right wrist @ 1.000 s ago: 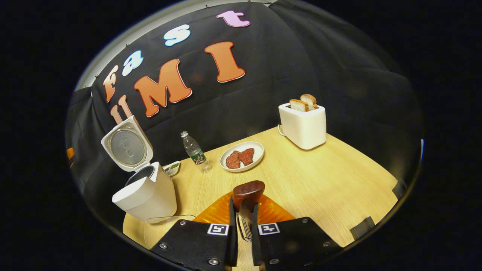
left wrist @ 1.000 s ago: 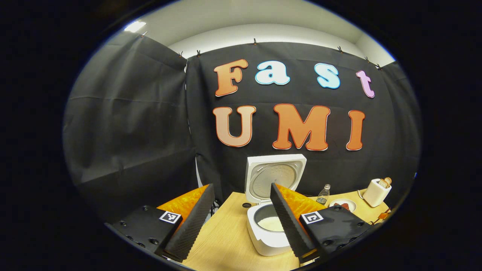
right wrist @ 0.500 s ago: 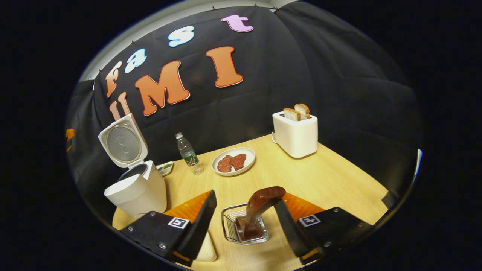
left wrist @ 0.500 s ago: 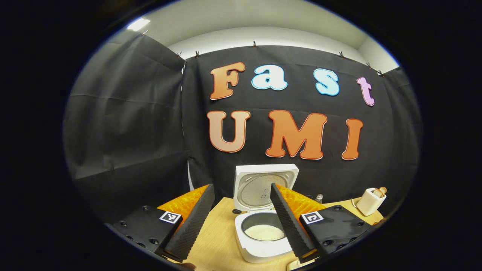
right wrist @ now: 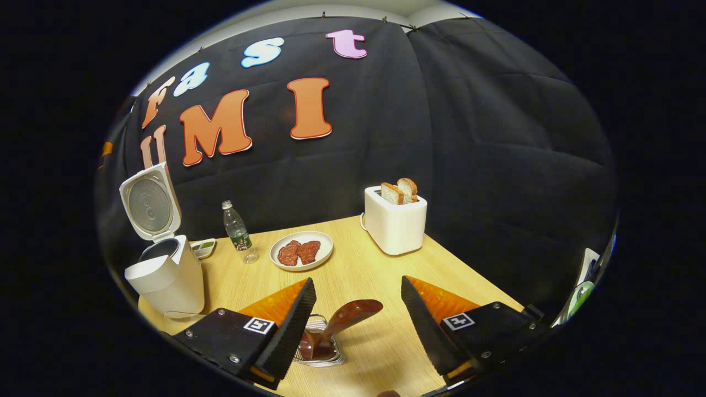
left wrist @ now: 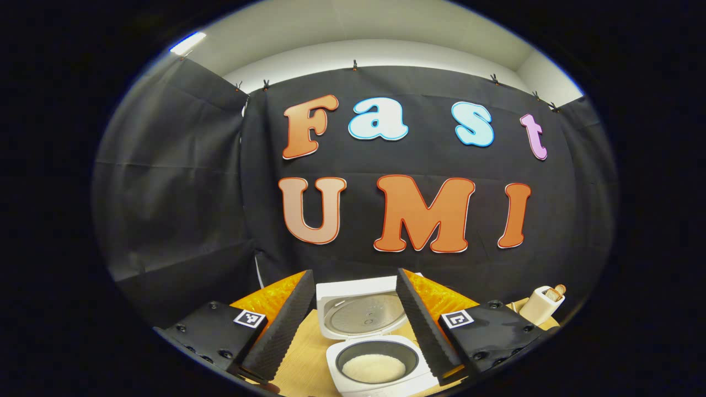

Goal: Close the left gripper, press the button to open the rice cooker; take a wooden spoon from the chopstick holder with the right hand, scoop a spoonful of rice and pour it into the rice cooker, then put the wooden spoon back into the chopstick holder.

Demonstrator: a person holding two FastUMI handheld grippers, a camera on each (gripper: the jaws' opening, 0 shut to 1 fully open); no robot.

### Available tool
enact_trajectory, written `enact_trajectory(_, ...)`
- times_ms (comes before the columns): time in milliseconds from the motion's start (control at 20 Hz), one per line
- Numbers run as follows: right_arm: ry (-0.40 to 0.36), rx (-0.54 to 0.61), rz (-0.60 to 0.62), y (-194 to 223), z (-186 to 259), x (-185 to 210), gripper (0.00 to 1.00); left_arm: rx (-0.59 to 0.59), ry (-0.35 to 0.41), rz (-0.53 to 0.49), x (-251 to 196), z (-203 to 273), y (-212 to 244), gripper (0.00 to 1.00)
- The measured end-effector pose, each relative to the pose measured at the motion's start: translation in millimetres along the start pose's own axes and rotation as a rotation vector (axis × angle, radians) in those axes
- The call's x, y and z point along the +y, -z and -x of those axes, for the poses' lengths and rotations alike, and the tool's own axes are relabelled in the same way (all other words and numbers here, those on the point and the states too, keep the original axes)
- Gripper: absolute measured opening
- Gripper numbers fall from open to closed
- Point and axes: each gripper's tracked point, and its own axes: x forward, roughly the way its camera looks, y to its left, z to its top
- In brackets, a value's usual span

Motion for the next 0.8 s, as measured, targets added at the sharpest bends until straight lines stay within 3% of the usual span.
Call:
enact_trajectory(300, 0.054, -0.034, -0.004, -25.7, 12.6, -10.9, 0.95, 0.078, 0.029, 0.044, -14.4, -84.1, -5.4, 1.00)
enact_trajectory(450, 0.078, -0.037, 0.001, -38.0, 21.4, -16.5, 0.95, 0.124, -0.001, 0.009, -11.3, -151.2, 9.5, 1.00)
enact_trajectory(800, 0.130, -0.083, 0.004, -70.2, 41.8, -28.3, 0.95, 0.301, 0.008, 0.043, -12.3, -213.4, 83.8, 1.00)
